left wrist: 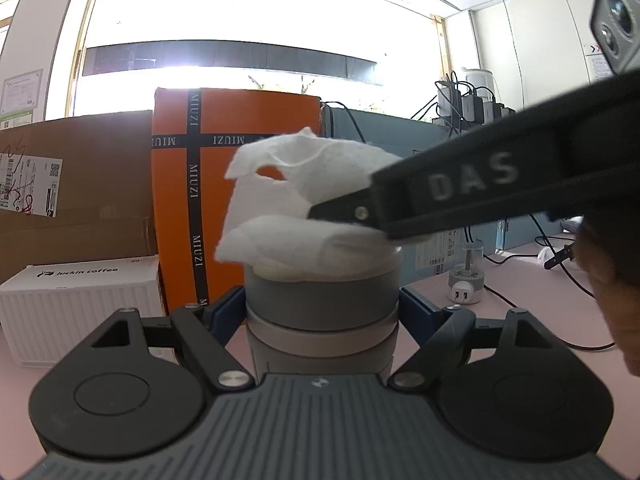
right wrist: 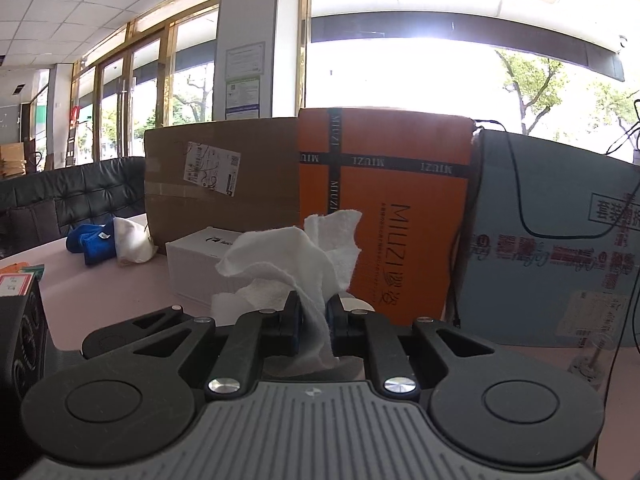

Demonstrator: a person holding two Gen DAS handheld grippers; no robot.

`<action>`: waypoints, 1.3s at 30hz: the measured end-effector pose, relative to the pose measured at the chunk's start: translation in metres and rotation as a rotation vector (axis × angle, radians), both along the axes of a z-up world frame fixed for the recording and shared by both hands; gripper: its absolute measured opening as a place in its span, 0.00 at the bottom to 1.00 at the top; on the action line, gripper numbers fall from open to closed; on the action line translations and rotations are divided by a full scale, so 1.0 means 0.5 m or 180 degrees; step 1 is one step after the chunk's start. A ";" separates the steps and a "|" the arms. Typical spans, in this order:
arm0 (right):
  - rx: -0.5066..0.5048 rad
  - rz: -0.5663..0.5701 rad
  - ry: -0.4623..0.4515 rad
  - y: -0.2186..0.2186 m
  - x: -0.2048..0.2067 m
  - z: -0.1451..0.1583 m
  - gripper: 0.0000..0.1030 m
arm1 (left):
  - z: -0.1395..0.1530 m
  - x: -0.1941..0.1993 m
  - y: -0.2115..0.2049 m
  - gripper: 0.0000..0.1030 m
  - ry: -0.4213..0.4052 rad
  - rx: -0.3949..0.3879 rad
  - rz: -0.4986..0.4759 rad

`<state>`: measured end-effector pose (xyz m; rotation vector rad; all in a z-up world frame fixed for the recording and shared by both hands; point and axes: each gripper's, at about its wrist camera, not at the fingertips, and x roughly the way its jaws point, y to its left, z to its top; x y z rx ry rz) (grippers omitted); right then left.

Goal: Clean container

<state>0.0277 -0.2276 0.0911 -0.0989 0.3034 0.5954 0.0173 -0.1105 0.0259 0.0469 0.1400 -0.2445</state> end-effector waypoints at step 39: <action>0.1611 -0.0651 0.0384 -0.225 0.033 -0.126 0.12 | 0.013 -0.005 -0.115 0.92 -0.0206 0.0012 0.0973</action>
